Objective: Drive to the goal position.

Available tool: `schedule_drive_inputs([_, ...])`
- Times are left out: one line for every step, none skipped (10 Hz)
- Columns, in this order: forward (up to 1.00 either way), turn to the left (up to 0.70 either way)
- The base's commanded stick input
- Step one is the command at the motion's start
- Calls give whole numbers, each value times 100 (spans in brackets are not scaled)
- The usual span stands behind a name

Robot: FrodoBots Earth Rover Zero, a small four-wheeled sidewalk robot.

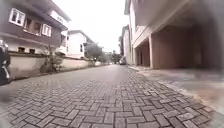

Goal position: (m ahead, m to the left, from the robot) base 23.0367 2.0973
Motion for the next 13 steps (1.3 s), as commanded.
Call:
schedule_drive_inputs([50, 0])
schedule_drive_inputs([50, 0])
schedule_drive_inputs([50, 0])
schedule_drive_inputs([50, 0])
schedule_drive_inputs([50, 0])
schedule_drive_inputs([50, 0])
schedule_drive_inputs([50, 0])
schedule_drive_inputs([50, 0])
schedule_drive_inputs([50, 0])
schedule_drive_inputs([50, 0])
schedule_drive_inputs([50, 0])
schedule_drive_inputs([50, 0])
schedule_drive_inputs([50, 0])
